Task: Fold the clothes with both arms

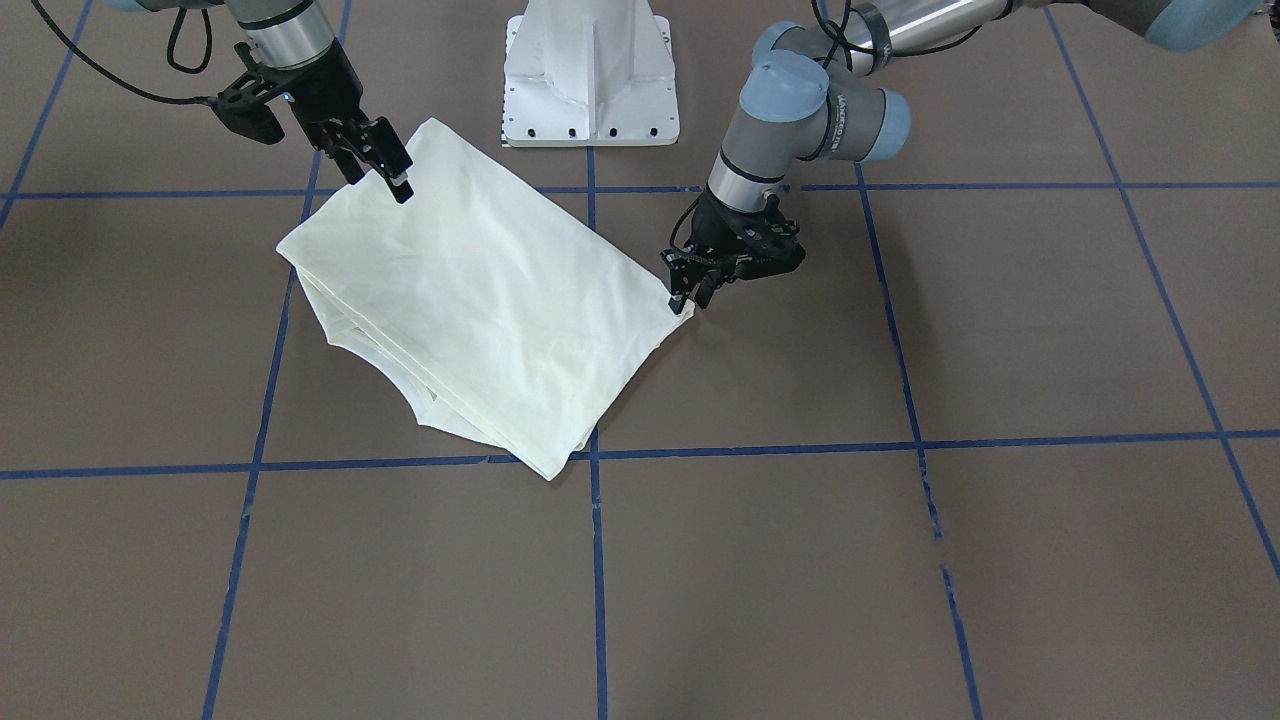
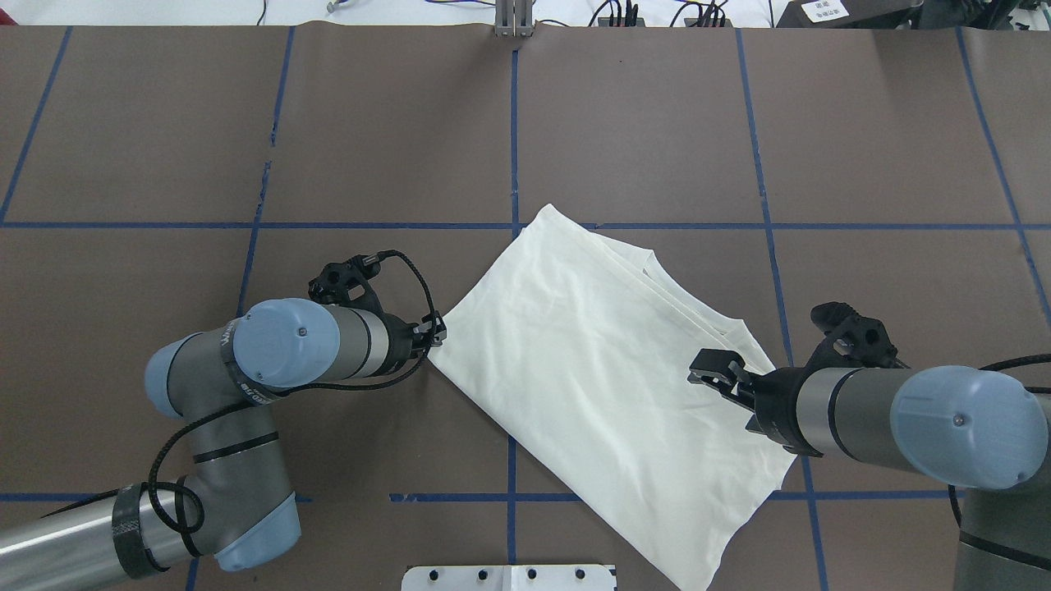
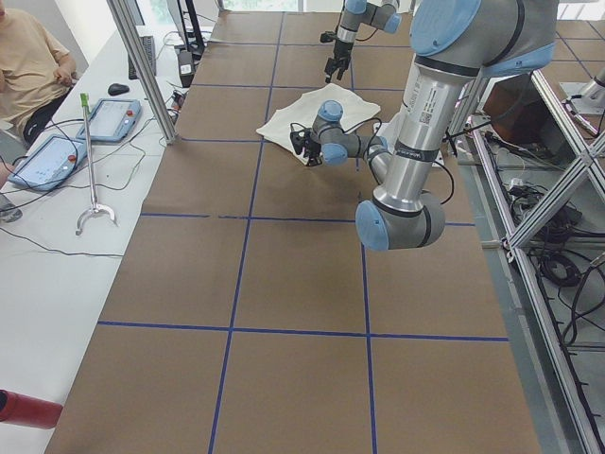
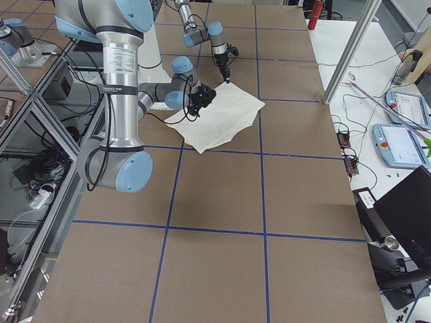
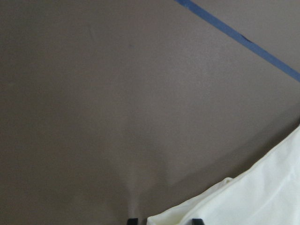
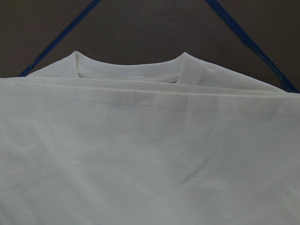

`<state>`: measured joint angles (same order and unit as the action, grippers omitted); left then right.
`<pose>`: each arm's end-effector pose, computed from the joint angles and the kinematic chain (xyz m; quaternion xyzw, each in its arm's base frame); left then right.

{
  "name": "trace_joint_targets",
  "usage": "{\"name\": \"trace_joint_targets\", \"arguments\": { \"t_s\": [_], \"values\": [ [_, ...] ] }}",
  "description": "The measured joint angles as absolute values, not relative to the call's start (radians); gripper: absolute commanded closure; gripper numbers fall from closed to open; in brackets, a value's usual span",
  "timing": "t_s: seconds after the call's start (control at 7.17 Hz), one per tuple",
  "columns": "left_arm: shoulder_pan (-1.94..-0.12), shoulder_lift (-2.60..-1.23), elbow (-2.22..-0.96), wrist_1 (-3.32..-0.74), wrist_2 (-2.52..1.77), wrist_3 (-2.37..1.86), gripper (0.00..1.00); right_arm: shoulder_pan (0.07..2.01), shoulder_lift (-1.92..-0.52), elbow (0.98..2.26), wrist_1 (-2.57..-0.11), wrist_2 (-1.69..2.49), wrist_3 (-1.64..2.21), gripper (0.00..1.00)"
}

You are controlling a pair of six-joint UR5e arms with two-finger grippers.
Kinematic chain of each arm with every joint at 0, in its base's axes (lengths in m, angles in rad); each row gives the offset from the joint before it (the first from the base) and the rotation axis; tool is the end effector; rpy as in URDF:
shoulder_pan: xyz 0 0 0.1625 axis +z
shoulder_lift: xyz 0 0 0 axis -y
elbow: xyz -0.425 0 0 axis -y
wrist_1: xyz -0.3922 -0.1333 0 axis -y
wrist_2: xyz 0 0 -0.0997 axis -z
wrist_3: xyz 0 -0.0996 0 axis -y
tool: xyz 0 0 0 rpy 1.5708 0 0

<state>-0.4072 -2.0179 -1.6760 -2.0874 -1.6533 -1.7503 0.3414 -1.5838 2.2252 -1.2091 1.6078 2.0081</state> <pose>0.5497 -0.3733 0.3003 0.0226 0.5097 -0.2285 0.8292 -0.3771 -0.2715 0.3223 -0.0392 -0.4794 0.3246 0.8145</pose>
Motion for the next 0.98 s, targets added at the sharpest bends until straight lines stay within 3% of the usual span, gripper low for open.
{"name": "trace_joint_targets", "arguments": {
  "t_s": [0.14,0.98],
  "values": [
    [-0.405,-2.018,-1.674,-2.086,-1.652,-1.750,1.00,0.342,-1.583,2.225,-1.209,1.607,2.008,0.00],
    [-0.504,-2.027,-1.646,-2.095,-1.648,-1.602,1.00,0.340,-1.573,2.195,-1.209,1.600,2.011,0.00]
  ]
}}
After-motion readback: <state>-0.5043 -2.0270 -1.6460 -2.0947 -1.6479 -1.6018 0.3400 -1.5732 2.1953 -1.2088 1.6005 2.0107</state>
